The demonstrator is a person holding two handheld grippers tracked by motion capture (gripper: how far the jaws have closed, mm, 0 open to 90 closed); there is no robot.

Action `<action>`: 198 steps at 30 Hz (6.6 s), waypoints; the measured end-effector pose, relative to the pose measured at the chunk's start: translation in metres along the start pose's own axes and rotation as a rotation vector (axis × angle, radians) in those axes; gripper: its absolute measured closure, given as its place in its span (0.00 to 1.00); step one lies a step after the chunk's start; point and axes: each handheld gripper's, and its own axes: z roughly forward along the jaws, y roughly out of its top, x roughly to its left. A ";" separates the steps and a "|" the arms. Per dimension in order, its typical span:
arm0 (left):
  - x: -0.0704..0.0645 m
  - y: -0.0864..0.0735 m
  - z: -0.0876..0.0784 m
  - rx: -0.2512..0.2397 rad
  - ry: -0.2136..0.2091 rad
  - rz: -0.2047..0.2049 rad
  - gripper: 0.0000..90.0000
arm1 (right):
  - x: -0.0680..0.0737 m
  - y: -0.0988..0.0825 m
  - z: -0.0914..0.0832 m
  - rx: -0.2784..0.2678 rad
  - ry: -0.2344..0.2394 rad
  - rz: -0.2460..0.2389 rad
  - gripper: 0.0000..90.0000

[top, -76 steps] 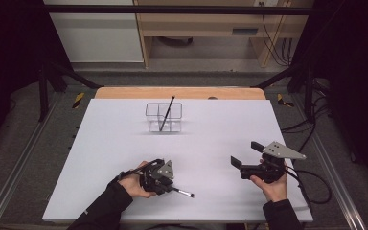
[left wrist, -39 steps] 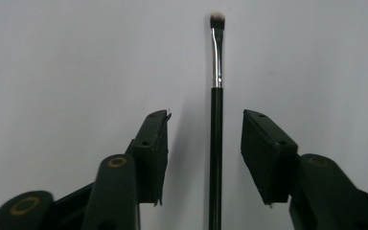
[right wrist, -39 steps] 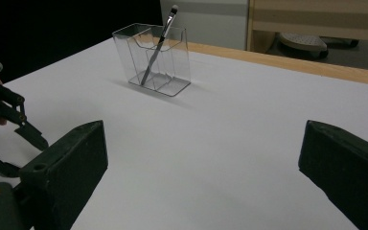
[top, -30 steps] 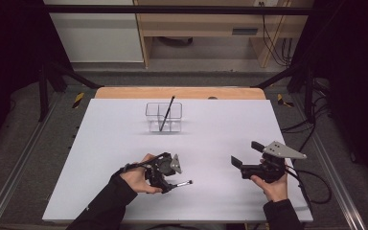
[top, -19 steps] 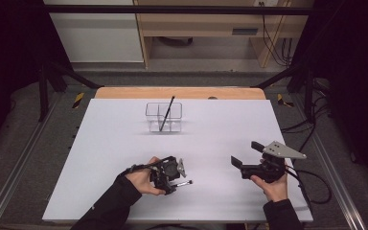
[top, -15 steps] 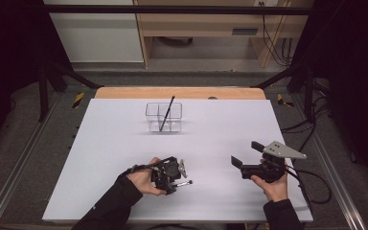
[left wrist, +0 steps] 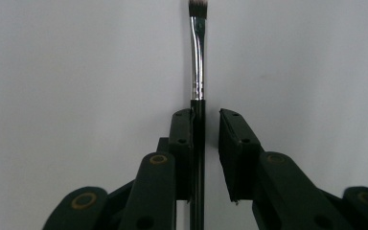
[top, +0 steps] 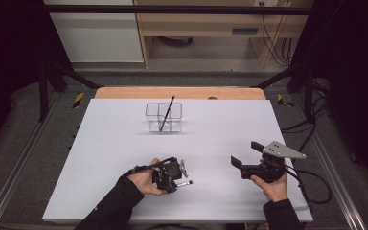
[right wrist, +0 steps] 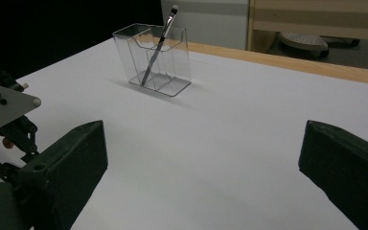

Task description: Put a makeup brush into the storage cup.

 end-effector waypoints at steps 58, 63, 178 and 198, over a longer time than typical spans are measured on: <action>0.005 -0.023 -0.056 -0.336 0.166 -0.192 0.93 | 0.000 0.001 -0.002 -0.003 0.001 0.000 0.03; 0.008 -0.028 -0.063 -0.398 0.196 -0.246 0.93 | -0.001 0.001 -0.002 -0.005 0.001 -0.002 0.03; 0.160 0.009 -0.132 -0.902 0.575 -0.653 0.93 | -0.004 -0.001 0.001 0.006 -0.005 -0.001 0.03; 0.180 0.012 -0.110 -0.883 0.573 -0.659 0.93 | -0.005 -0.002 0.002 0.008 0.001 0.004 0.03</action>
